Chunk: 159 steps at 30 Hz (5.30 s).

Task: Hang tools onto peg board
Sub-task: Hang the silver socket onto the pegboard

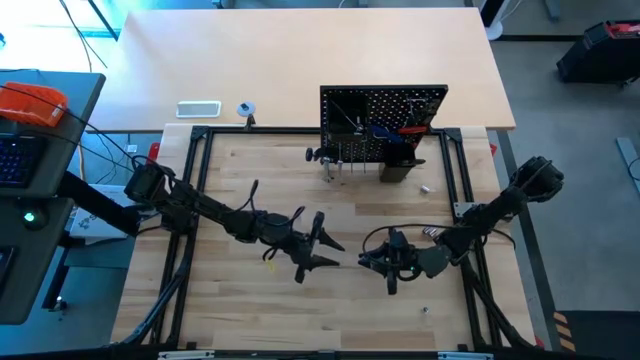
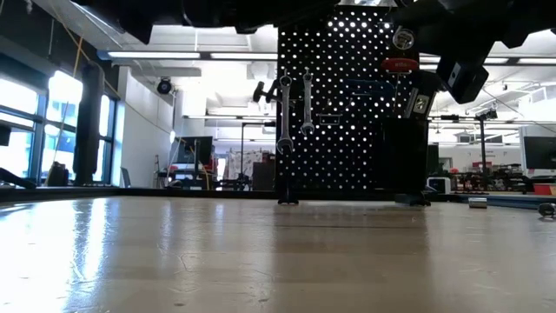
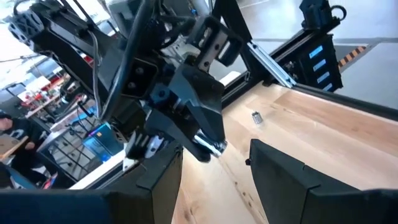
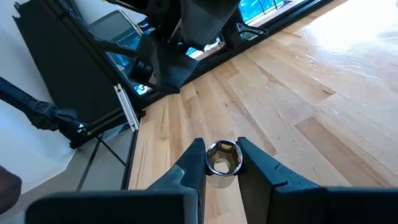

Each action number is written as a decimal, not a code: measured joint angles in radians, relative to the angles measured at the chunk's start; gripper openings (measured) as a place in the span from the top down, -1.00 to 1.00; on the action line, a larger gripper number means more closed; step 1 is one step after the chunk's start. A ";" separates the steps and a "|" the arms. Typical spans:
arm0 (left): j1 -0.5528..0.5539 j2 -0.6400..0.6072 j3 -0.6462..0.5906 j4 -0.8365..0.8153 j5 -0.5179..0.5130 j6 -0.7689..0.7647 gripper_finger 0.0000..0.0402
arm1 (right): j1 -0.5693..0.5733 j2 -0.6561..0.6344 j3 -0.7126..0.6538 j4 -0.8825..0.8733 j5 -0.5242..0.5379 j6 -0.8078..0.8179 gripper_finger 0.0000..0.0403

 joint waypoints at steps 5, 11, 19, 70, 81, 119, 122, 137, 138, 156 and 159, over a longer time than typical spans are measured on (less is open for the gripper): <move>0.004 0.000 0.000 0.028 0.000 -0.001 0.11 | -0.001 0.000 0.000 0.000 -0.037 -0.017 0.74; 0.004 0.000 0.000 0.048 -0.041 0.044 0.11 | -0.041 0.000 0.000 0.013 -0.128 -0.054 0.74; 0.005 0.000 0.000 0.006 -0.044 0.077 0.11 | -0.097 0.000 0.000 0.088 -0.231 -0.114 0.74; -0.075 -0.037 0.002 -0.115 -0.090 0.205 0.11 | -0.250 0.113 0.243 -0.100 -0.476 -0.131 0.74; -0.078 -0.037 0.003 -0.104 -0.195 0.271 0.11 | -0.268 0.113 0.241 -0.067 -0.486 -0.131 0.74; -0.130 -0.052 0.026 -0.126 -0.357 0.379 0.47 | -0.157 0.053 0.241 -0.189 -0.321 -0.120 0.10; -0.131 -0.081 0.038 -0.169 -0.386 0.384 0.47 | -0.121 0.019 0.241 -0.267 -0.259 -0.108 0.10; 0.020 -0.338 0.251 -0.389 -0.359 0.463 0.47 | 0.029 0.020 0.241 -0.641 -0.008 0.132 0.10; 0.045 -0.340 0.287 -0.420 -0.333 0.459 0.47 | 0.035 0.026 0.239 -0.643 0.000 0.134 0.10; 0.454 -0.094 0.956 -0.938 -0.056 0.054 0.47 | 0.083 0.117 0.237 -0.676 0.052 0.176 0.10; 0.484 -0.032 1.037 -1.026 -0.055 -0.035 0.46 | 0.088 0.117 0.237 -0.675 0.075 0.176 0.10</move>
